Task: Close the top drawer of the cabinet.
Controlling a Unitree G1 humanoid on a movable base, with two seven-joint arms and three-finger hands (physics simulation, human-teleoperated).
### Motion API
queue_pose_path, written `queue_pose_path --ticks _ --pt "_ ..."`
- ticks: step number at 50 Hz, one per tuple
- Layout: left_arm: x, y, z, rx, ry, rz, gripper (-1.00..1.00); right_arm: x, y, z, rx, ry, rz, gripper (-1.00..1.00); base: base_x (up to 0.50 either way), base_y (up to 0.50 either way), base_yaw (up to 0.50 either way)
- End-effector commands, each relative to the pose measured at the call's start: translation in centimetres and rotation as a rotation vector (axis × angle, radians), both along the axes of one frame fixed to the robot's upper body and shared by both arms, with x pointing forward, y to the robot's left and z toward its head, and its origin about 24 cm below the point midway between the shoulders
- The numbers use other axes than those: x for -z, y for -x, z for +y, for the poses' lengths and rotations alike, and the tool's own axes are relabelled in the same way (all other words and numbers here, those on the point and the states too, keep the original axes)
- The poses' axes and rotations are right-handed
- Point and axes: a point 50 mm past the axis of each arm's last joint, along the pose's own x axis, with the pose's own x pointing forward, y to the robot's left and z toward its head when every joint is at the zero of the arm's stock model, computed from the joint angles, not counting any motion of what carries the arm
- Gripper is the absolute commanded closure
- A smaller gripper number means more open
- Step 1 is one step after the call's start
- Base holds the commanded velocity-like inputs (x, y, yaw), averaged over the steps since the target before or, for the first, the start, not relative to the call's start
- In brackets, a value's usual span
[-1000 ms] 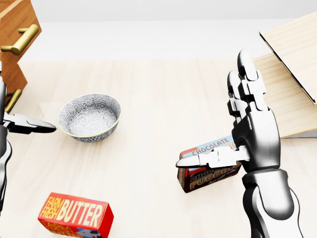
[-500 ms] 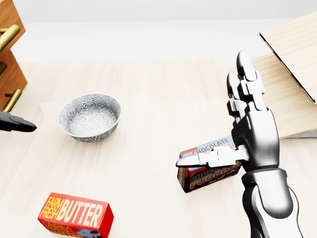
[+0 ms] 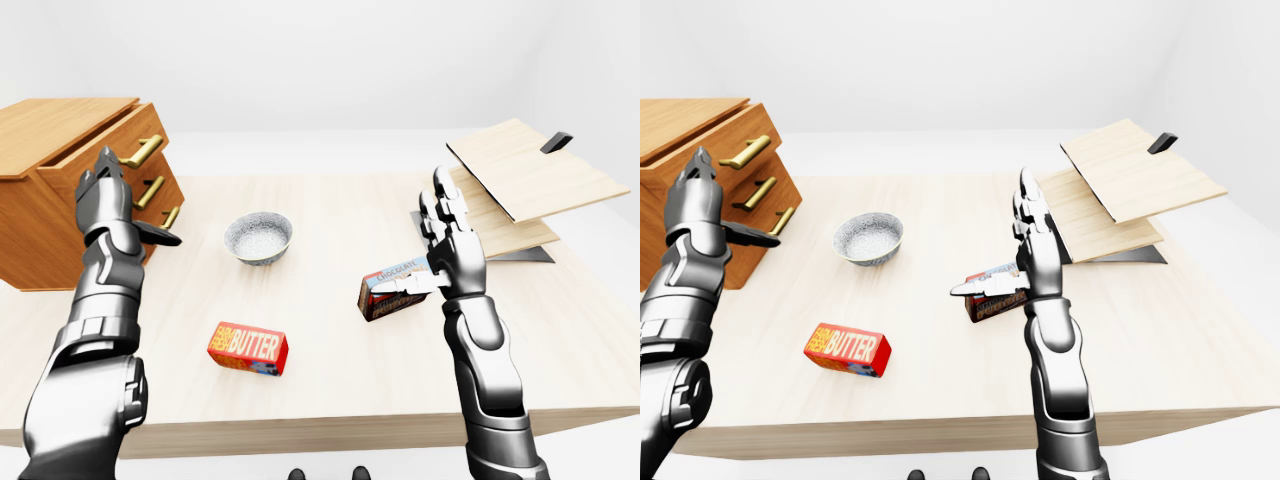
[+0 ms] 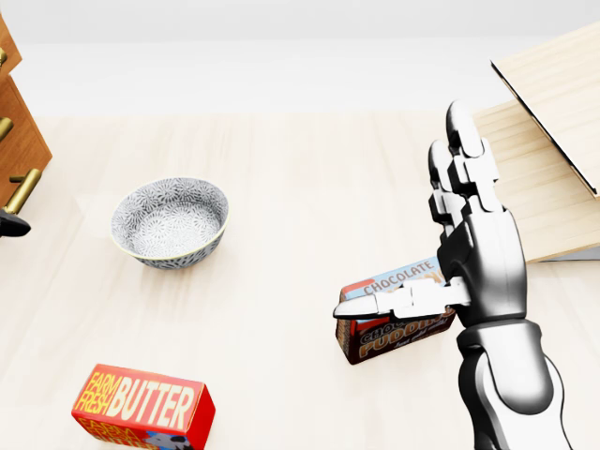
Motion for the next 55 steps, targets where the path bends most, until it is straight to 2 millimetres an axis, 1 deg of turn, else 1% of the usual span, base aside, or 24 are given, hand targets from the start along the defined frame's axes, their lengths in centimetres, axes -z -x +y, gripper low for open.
queue_pose_path --ticks 1,10,26,27,29,31,33,40,55 --pt "-2.3 -0.1 1.7 -0.079 -0.016 -0.023 -1.0 0.1 -0.1 0.0 0.002 0.001 0.007 -1.0 0.0 0.0 0.0" --pt "-3.0 -0.4 2.0 -0.103 -0.007 -0.01 -1.0 0.3 -0.1 -0.1 0.003 0.003 0.015 -1.0 0.0 0.0 0.0" --pt "-3.7 -1.0 1.4 -0.07 -0.072 0.063 -1.0 0.5 -0.2 -0.3 0.009 0.004 0.023 -1.0 0.0 0.0 0.0" --pt "-4.2 -1.1 1.3 -0.06 -0.089 0.076 -1.0 0.5 -0.1 -0.3 0.008 0.003 0.022 -1.0 0.0 0.0 0.0" --pt "-4.2 -1.2 1.3 -0.041 -0.131 0.134 -1.0 0.5 -0.1 -0.4 0.009 0.002 0.021 -1.0 0.0 0.0 0.0" --pt "-4.1 -1.2 1.4 -0.041 -0.139 0.152 -1.0 0.5 -0.1 -0.5 0.009 0.002 0.021 -1.0 0.0 0.0 0.0" --pt "-3.9 -1.1 1.5 -0.018 -0.162 0.233 -1.0 0.5 0.0 -0.6 0.011 0.0 0.021 -1.0 0.0 0.0 0.0" --pt "-3.1 -0.6 2.4 -0.008 -0.202 0.379 -1.0 0.6 0.0 -0.6 0.011 -0.003 0.025 -1.0 0.0 0.0 0.0" --pt "-3.2 -0.3 3.1 -0.027 -0.274 0.479 -1.0 0.4 -0.2 -0.7 0.014 -0.009 0.021 -1.0 0.0 0.0 0.0"
